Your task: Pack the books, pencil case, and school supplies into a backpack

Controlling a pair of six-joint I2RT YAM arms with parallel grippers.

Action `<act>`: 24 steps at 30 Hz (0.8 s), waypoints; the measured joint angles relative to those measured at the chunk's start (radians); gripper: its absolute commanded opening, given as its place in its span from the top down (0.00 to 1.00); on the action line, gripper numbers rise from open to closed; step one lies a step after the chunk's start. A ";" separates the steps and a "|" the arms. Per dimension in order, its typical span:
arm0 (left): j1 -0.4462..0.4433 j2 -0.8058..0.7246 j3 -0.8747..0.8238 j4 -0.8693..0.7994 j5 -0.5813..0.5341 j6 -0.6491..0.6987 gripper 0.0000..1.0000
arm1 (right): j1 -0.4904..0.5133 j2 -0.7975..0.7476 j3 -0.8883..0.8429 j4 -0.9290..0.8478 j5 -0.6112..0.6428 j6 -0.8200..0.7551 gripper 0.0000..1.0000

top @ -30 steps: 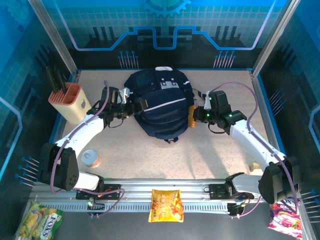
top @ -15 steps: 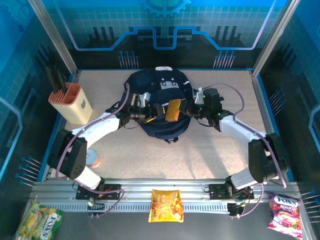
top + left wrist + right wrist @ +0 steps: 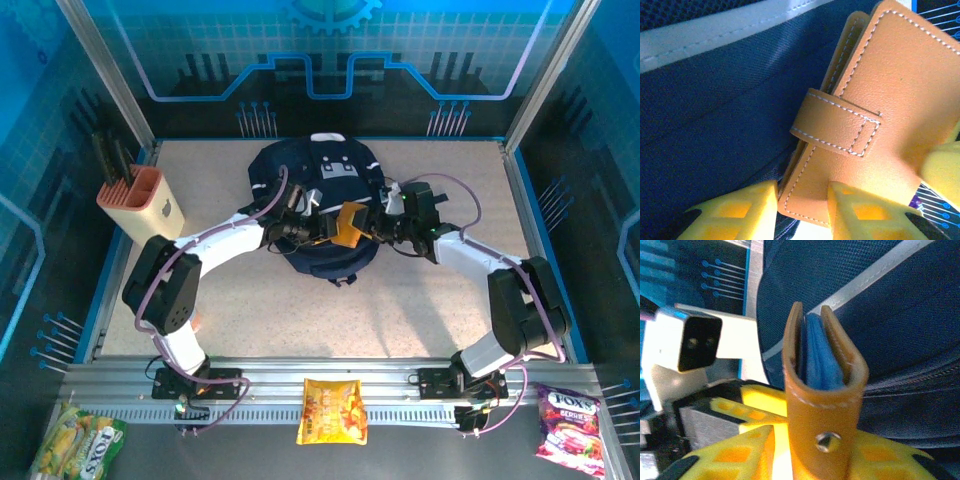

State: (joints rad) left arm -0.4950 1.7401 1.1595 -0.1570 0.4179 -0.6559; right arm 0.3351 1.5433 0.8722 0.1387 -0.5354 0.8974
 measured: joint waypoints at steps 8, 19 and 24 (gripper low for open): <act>0.000 -0.017 0.034 -0.089 -0.071 0.088 0.42 | 0.002 -0.024 0.011 -0.075 0.050 -0.069 0.89; -0.063 -0.075 0.183 -0.265 -0.274 0.466 0.24 | -0.126 -0.360 -0.065 -0.180 0.214 -0.158 0.89; -0.133 0.034 0.327 -0.361 -0.375 0.650 0.29 | -0.168 -0.436 -0.099 -0.243 0.252 -0.183 0.89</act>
State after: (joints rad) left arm -0.6277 1.7737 1.4868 -0.5179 0.0429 -0.0055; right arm 0.1673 1.1076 0.7734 -0.1047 -0.2836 0.7147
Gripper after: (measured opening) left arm 0.732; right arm 0.117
